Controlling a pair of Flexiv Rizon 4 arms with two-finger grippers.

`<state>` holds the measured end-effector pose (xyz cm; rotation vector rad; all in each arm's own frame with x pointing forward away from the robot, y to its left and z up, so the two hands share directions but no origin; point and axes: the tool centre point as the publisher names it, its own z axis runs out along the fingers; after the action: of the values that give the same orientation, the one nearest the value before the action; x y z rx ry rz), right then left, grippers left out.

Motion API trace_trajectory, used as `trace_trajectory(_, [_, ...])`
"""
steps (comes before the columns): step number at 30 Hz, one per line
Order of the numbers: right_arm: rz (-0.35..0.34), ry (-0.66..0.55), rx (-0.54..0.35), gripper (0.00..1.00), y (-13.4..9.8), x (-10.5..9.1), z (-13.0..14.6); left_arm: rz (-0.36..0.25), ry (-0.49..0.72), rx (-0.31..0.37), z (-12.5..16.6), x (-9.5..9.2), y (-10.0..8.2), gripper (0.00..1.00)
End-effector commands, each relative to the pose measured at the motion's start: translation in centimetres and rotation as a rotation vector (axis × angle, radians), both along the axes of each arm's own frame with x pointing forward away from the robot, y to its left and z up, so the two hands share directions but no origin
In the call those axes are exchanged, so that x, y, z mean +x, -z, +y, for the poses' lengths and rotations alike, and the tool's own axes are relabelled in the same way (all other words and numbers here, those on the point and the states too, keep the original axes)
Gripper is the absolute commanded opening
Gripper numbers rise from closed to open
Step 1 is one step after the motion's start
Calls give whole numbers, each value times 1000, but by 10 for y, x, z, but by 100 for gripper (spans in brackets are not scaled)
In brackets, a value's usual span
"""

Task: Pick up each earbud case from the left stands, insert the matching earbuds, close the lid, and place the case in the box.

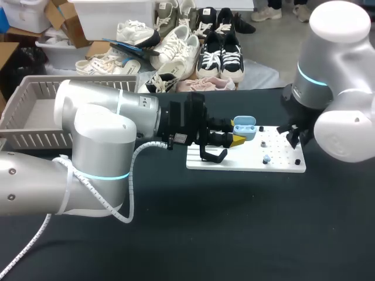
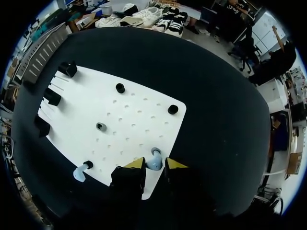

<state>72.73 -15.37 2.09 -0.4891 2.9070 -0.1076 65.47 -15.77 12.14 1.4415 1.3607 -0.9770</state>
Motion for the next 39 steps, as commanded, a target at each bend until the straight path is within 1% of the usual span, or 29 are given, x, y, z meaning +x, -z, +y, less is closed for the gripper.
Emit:
trace_trajectory(1, [7, 2, -1, 19, 1, 1, 2, -2, -4, -3, 1, -1, 1, 0])
trace_trajectory(5, [9, 5, 0, 14, 2, 1, 2, -2, -4, -3, 1, -1, 1, 0])
trace_trajectory(8, [8, 7, -1, 7, 1, 0, 2, -2, -4, -3, 1, -1, 1, 0])
trace_trajectory(9, [8, 8, -1, 6, 1, 0, 2, -2, -4, -3, 1, -1, 1, 0])
trace_trajectory(11, [7, 9, -1, 0, 1, 0, 2, -2, -4, -3, 1, -1, 1, 0])
trace_trajectory(21, [-4, 6, -9, 0, -8, -3, 0, -2, -4, -3, 1, -1, 1, 0])
trace_trajectory(28, [-16, 5, -11, 0, -16, -11, -1, -2, -4, -3, 1, -1, 1, 0])
trace_trajectory(33, [-26, -1, 15, 0, -23, -19, 2, -2, -4, -3, 1, -1, 1, 0])
trace_trajectory(35, [-41, 2, 32, 0, -27, -23, 3, -2, -4, -3, 1, -1, 1, 0])
trace_trajectory(39, [-41, 2, 32, 0, -27, -23, 3, -2, -4, -3, 1, -1, 1, 0])
